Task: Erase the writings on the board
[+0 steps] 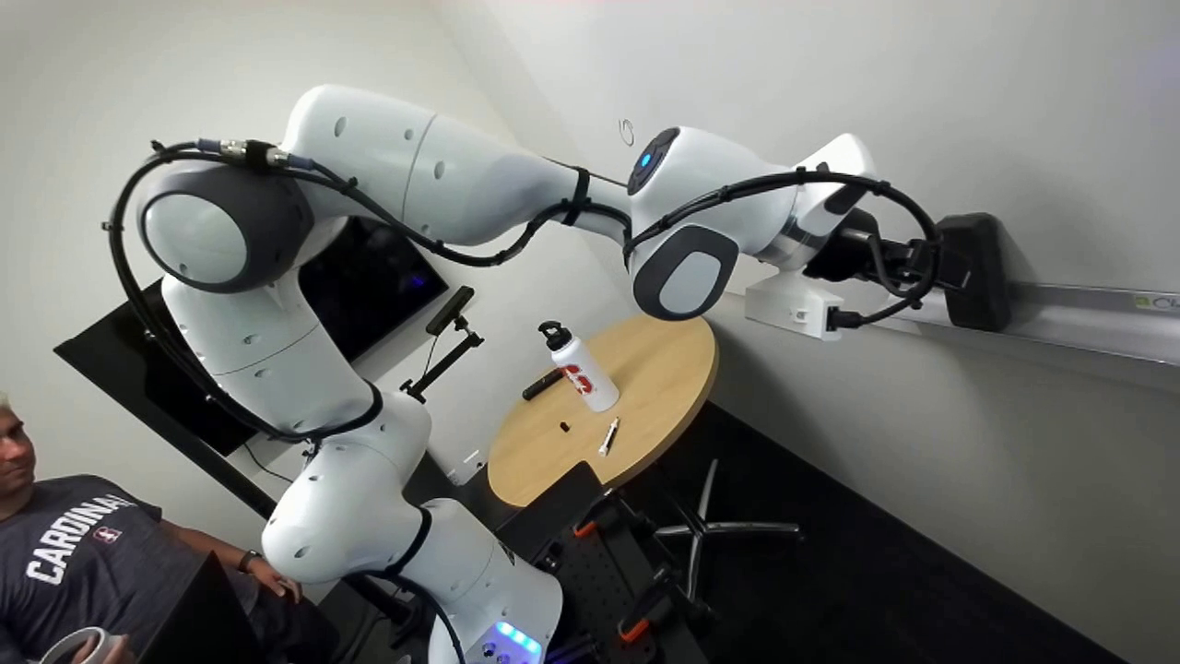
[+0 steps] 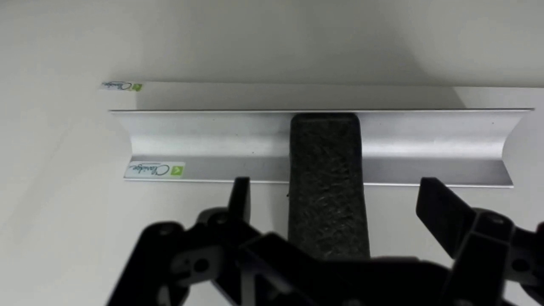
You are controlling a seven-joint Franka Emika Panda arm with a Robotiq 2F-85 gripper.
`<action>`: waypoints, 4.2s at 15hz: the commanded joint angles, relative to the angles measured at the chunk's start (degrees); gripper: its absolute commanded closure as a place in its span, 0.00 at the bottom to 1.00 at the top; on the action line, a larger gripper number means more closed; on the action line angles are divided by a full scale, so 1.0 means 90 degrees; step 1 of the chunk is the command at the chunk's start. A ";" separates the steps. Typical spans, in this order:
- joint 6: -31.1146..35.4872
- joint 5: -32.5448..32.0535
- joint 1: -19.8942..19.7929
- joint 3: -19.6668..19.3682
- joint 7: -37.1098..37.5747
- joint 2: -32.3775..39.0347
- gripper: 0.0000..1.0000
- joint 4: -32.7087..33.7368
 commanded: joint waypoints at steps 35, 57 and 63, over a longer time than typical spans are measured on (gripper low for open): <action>-0.0393 -0.0077 -0.0184 0.0293 -0.0151 0.0757 0.00 0.0955; -0.0634 0.0166 -0.0653 0.0750 -0.0661 -0.0694 0.72 -0.0053; -0.0515 0.0119 -0.0545 0.1006 -0.0497 -0.2074 0.72 -0.0992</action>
